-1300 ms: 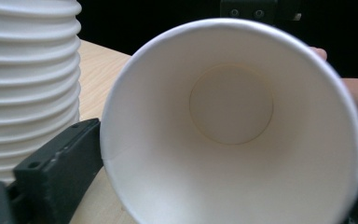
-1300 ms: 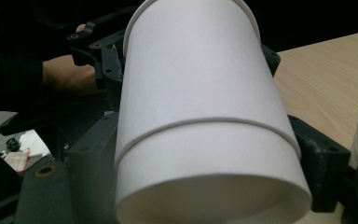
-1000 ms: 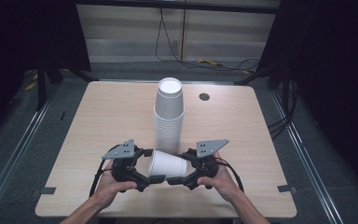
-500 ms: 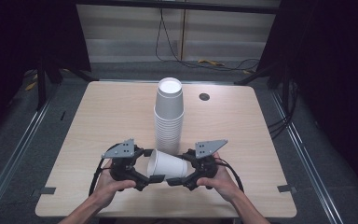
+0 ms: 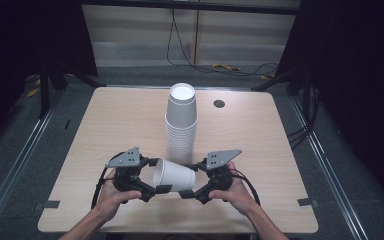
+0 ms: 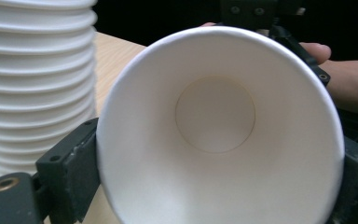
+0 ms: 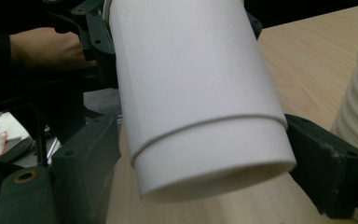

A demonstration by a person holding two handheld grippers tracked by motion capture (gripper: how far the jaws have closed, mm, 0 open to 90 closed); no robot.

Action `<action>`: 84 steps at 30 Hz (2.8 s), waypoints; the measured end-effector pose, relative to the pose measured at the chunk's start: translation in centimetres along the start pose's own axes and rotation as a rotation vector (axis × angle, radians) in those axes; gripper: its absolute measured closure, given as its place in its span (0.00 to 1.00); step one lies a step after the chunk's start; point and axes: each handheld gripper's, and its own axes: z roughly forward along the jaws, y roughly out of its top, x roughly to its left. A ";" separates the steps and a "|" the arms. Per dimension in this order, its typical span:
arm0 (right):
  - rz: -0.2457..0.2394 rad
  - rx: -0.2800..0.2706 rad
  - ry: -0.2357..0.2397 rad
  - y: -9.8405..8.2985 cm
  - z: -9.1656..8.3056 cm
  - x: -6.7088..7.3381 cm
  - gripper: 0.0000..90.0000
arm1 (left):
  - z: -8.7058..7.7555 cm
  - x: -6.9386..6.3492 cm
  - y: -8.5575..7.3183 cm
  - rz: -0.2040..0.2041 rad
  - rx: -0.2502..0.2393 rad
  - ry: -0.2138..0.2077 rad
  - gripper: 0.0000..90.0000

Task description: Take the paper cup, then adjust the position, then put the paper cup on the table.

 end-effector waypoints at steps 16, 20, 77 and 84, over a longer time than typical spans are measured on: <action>0.036 -0.049 -0.101 -0.1 -1.8 -0.5 0.16 | -2.1 1.1 0.1 0.007 0.080 0.141 0.09; 0.049 -0.056 -0.173 -0.2 -2.2 -0.8 0.16 | -2.7 1.7 -0.1 -0.010 0.112 0.170 0.09; 0.114 -0.088 -0.541 -3.1 -5.9 -0.2 0.16 | -3.6 9.1 1.9 -0.070 0.481 0.498 0.09; 0.114 -0.085 -0.539 -3.2 -5.9 -0.3 0.16 | -2.5 10.1 2.6 -0.085 0.570 0.503 0.09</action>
